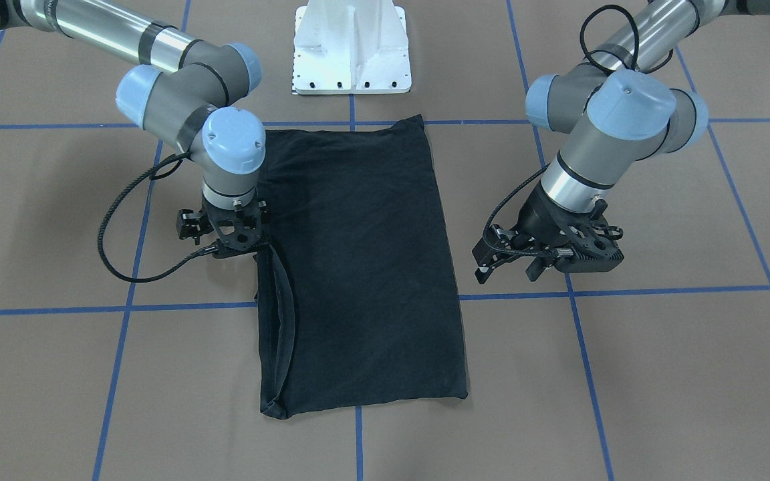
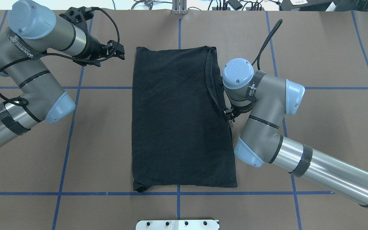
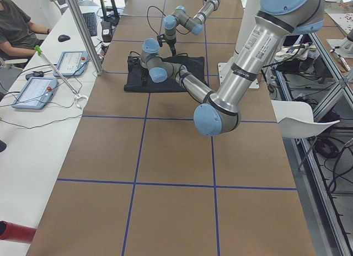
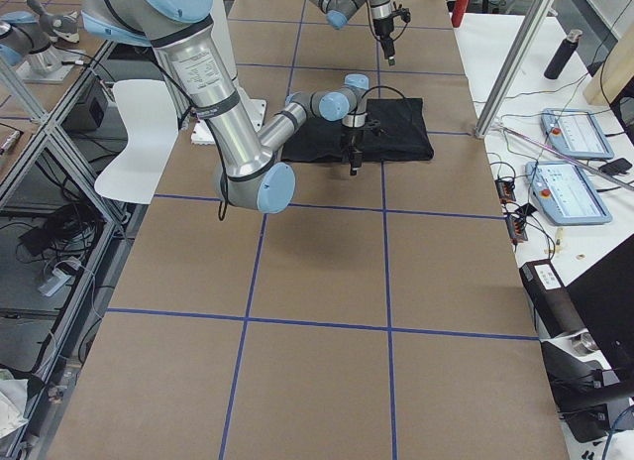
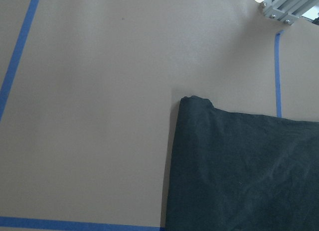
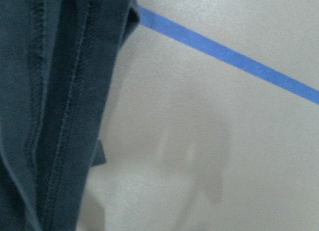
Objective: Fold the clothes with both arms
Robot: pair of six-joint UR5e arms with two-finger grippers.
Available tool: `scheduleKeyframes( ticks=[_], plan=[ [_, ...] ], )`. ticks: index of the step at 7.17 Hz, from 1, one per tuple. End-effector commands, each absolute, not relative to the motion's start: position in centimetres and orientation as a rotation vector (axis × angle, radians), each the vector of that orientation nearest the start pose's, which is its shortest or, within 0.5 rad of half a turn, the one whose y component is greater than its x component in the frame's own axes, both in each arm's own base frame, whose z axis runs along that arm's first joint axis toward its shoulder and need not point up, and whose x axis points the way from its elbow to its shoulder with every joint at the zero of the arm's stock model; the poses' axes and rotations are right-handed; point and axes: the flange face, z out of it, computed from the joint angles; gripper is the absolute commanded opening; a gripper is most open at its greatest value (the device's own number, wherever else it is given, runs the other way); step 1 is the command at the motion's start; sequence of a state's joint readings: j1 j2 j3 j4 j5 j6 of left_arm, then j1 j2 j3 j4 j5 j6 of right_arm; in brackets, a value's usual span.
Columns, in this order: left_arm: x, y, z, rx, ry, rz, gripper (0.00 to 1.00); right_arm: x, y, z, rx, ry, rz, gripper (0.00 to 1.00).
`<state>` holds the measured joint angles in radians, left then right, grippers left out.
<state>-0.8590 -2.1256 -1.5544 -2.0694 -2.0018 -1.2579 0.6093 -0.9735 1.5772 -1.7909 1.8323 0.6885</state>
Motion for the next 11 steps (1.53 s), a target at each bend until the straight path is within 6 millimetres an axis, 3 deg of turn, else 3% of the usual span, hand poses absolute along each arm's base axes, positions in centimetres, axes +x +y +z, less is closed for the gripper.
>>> scheduleKeyframes(
  ticks=[1,2,3,6,8,9,11],
  plan=[
    [38.0,-58.1,28.7,0.235,1.063,-0.268,1.00,-47.6,-48.6,33.5,0.073,-0.506,-0.315,1.00],
    [38.1,-58.2,28.8,0.234,1.062,-0.268,1.00,-46.7,-49.4,32.3,0.058,-0.555,-0.304,1.00],
    [38.1,-58.2,28.7,0.234,1.063,-0.267,1.00,-47.4,-49.9,30.4,0.081,-0.566,-0.308,1.00],
    [38.1,-58.1,28.5,0.234,1.067,-0.263,1.00,-51.7,-53.7,24.2,0.127,-0.576,-0.295,1.00],
    [38.1,-58.1,28.4,0.235,1.068,-0.263,1.00,-54.2,-56.2,26.1,0.195,-0.568,-0.285,1.00],
    [38.1,-58.1,28.3,0.236,1.070,-0.260,1.00,-55.8,-57.3,25.9,0.201,-0.568,-0.276,1.00],
    [38.0,-58.1,28.6,0.233,1.066,-0.264,1.00,-56.1,-57.6,26.5,0.201,-0.547,-0.281,1.00]
  ],
)
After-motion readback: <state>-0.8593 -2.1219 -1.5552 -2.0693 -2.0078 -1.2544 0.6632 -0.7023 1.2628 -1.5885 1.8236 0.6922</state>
